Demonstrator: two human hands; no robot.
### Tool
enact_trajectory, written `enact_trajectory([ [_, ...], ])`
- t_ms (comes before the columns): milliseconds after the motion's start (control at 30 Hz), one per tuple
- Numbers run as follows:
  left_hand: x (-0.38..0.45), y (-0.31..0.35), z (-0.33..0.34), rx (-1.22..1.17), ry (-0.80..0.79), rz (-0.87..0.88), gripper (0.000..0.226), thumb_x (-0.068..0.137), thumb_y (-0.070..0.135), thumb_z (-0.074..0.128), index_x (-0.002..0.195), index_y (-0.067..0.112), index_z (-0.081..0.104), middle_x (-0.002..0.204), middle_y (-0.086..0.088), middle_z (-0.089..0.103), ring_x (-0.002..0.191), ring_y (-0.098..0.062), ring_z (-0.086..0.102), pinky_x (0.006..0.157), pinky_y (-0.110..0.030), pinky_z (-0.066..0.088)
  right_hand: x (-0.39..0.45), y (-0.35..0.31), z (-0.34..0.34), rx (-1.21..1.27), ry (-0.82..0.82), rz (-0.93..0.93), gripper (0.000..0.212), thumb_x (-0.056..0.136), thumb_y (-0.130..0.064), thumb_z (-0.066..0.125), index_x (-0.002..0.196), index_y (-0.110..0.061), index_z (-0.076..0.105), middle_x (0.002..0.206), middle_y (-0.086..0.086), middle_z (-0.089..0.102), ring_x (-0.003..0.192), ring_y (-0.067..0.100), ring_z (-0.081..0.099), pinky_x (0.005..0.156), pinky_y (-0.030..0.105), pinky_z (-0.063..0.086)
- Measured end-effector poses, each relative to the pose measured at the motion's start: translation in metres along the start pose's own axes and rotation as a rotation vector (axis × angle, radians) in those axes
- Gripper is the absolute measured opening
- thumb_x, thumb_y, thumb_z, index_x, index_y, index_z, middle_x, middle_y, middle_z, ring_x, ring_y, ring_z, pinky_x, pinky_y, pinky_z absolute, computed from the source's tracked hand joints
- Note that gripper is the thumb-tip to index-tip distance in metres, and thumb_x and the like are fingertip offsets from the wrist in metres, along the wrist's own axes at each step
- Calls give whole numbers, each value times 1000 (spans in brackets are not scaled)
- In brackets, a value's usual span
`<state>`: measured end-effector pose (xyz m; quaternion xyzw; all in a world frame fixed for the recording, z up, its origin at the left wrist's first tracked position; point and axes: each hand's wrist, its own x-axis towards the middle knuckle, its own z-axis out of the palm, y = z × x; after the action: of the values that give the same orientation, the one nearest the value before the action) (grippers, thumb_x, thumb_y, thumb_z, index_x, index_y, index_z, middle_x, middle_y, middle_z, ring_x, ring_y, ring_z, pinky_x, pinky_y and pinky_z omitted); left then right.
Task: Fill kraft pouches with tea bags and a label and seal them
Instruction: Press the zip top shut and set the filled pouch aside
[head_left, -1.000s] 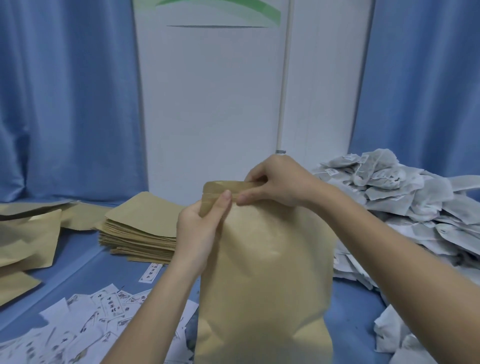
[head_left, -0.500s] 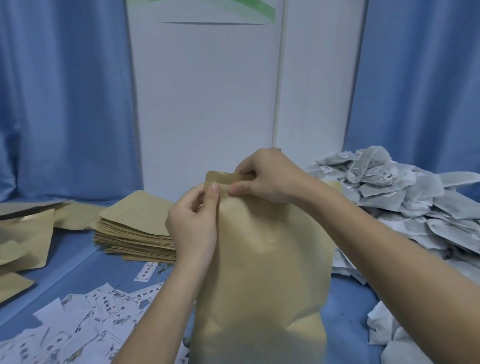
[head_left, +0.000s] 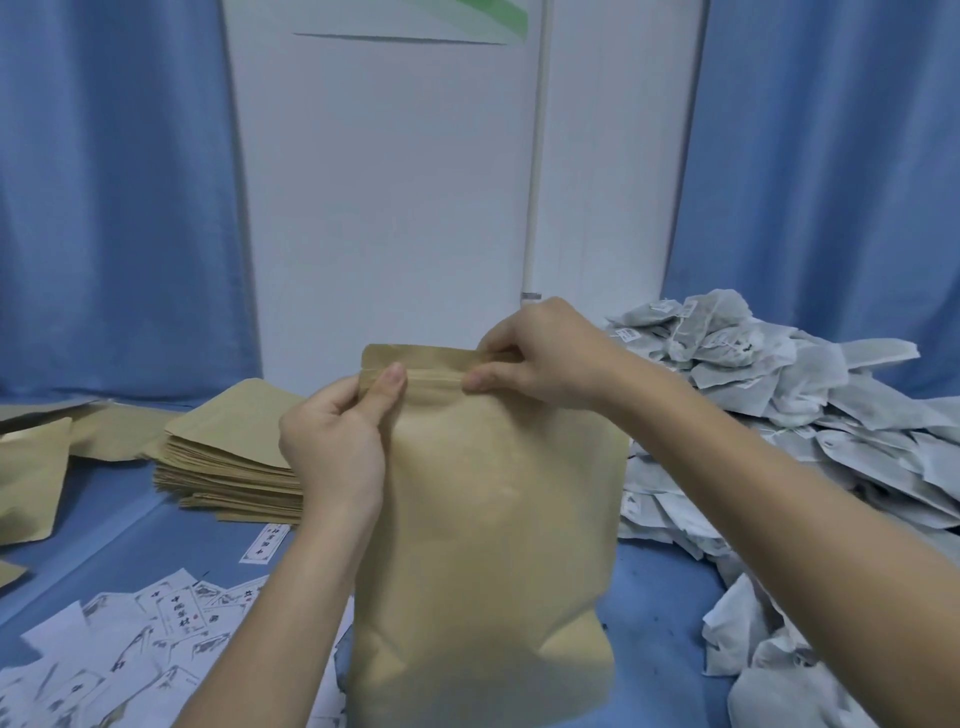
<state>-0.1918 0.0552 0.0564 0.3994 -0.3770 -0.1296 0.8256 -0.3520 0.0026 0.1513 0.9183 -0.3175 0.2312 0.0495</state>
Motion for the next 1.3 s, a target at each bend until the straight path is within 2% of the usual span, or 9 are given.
enact_trajectory([
  [267, -2, 0, 0, -73, 17, -53, 25, 74, 24, 79, 52, 24, 66, 75, -2, 49, 70, -14, 40, 69, -33, 34, -9, 14, -2, -80, -14, -55, 39, 85, -42, 62, 63, -12, 52, 53, -3, 41, 53, 10, 37, 55, 30, 27],
  [367, -2, 0, 2, -86, 28, -71, 25, 75, 21, 78, 52, 26, 70, 70, -1, 49, 69, -12, 42, 67, -31, 36, -11, 20, -3, -63, 10, -54, 45, 84, -44, 63, 59, -13, 43, 53, -1, 39, 52, 12, 34, 52, 28, 23],
  [533, 0, -1, 0, -105, 9, -86, 23, 75, 20, 78, 54, 28, 73, 53, 16, 53, 61, -6, 45, 61, -20, 40, -22, 36, -5, -9, 62, -36, 51, 78, -47, 66, 56, -7, 43, 53, 6, 38, 51, 14, 29, 51, 22, 26],
  [633, 2, -2, -1, -125, 34, -100, 26, 75, 18, 78, 52, 27, 72, 63, 5, 54, 65, -7, 46, 63, -18, 42, -24, 45, -4, -8, 93, 7, 56, 70, -59, 64, 59, -6, 52, 56, 9, 45, 52, 12, 32, 51, 22, 25],
  [733, 4, -3, -4, -141, 32, -114, 26, 75, 16, 78, 52, 26, 72, 60, 5, 52, 63, -7, 46, 59, -15, 43, -28, 51, -1, -11, 113, 75, 74, 51, -81, 45, 58, -8, 56, 51, 4, 45, 51, 10, 37, 52, 26, 31],
  [933, -2, -1, 1, -104, -3, -103, 26, 78, 19, 76, 54, 26, 71, 72, -3, 53, 69, -9, 46, 63, -20, 42, -27, 52, 6, -265, 218, 32, 60, 64, -78, 36, 54, -20, 24, 53, -5, 40, 54, 15, 40, 50, 28, 24],
  [1067, -10, 4, 8, -78, -63, -81, 24, 80, 22, 74, 57, 16, 67, 64, 1, 49, 64, -9, 40, 57, -24, 34, -7, 10, 30, -236, 362, -56, 53, 80, -69, 43, 63, -19, 33, 68, -1, 57, 70, 25, 54, 53, 31, 25],
  [1200, -11, 9, 13, -67, -99, -113, 35, 87, 20, 66, 55, 12, 55, 57, 2, 38, 59, -10, 32, 52, -26, 26, 12, -31, 45, -207, 586, -102, 52, 79, -58, 58, 57, -18, 32, 50, 5, 47, 50, 28, 47, 46, 26, 17],
  [1300, -12, 9, 12, -76, -103, -104, 35, 88, 22, 65, 67, -4, 54, 62, -4, 39, 63, -14, 33, 54, -28, 26, 15, -36, 52, -239, 748, -154, 50, 72, -49, 66, 50, -17, 33, 40, 8, 47, 35, 28, 46, 42, 22, 20],
])
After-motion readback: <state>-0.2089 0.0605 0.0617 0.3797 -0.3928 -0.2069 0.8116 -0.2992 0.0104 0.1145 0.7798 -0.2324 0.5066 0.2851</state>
